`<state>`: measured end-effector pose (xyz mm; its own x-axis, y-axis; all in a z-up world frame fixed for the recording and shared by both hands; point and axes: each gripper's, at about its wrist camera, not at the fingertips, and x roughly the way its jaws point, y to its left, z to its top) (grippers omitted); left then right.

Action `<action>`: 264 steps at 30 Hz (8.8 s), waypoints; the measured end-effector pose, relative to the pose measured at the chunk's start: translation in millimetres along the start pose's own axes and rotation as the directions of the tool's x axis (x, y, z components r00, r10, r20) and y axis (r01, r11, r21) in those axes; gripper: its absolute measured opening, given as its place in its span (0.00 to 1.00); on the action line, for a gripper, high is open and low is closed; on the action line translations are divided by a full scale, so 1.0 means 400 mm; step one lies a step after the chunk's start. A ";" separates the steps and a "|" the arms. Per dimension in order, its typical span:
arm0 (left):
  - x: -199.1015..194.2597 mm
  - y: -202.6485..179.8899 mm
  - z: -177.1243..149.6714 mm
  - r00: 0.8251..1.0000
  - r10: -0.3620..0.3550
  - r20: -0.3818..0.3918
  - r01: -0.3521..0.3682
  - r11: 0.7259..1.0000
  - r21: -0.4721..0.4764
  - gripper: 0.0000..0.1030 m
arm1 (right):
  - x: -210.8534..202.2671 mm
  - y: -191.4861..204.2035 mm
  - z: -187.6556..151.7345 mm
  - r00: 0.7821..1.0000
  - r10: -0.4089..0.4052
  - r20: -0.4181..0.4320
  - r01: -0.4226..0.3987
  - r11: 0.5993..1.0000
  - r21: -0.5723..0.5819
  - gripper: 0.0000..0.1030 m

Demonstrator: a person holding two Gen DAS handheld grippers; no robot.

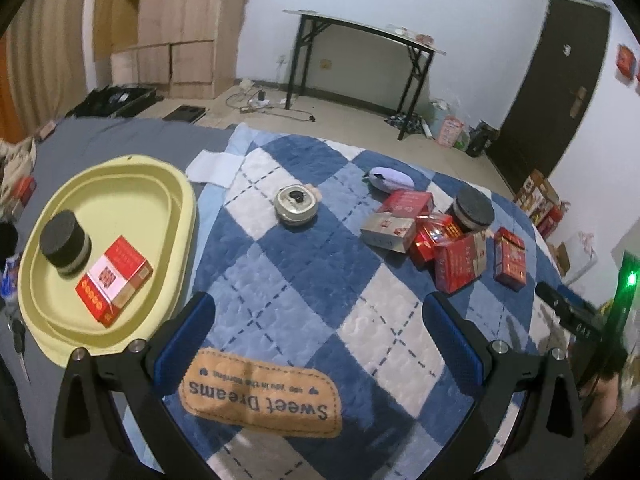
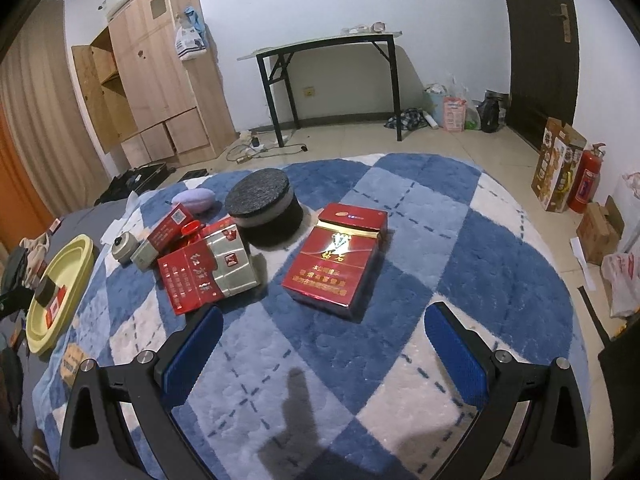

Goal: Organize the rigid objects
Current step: 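Grasp the silver tin with the left tool while the right grasps the gold-lettered red box, then carry the tin into the yellow tray with the left tool while the right places the red box there, then open both tools and withdraw them from the yellow tray, then move the left tool toward the pile of red boxes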

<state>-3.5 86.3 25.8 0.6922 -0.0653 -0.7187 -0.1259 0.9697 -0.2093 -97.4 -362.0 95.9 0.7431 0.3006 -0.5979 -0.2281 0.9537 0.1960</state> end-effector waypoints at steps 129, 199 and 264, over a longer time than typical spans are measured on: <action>0.301 0.705 0.225 0.976 0.179 -0.122 -0.195 0.972 -0.131 0.50 | 0.339 1.088 0.043 0.881 0.340 -0.330 -0.474 0.648 -0.597 0.55; -0.026 -0.060 -0.094 0.996 0.003 -0.085 0.000 0.999 0.034 1.00 | -0.060 0.063 0.002 0.987 0.160 -0.028 -0.162 0.976 -0.148 1.00; -0.046 -0.068 -0.123 0.991 -0.081 -0.103 0.082 0.997 0.004 1.00 | -0.024 0.091 -0.041 0.986 0.135 -0.094 -0.154 0.959 -0.239 1.00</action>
<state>-47.8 49.4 12.1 0.6230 -0.1676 -0.7641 -0.0662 0.9620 -0.2650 -123.2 -329.9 96.0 0.6429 0.4264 -0.6362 -0.4838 0.8701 0.0943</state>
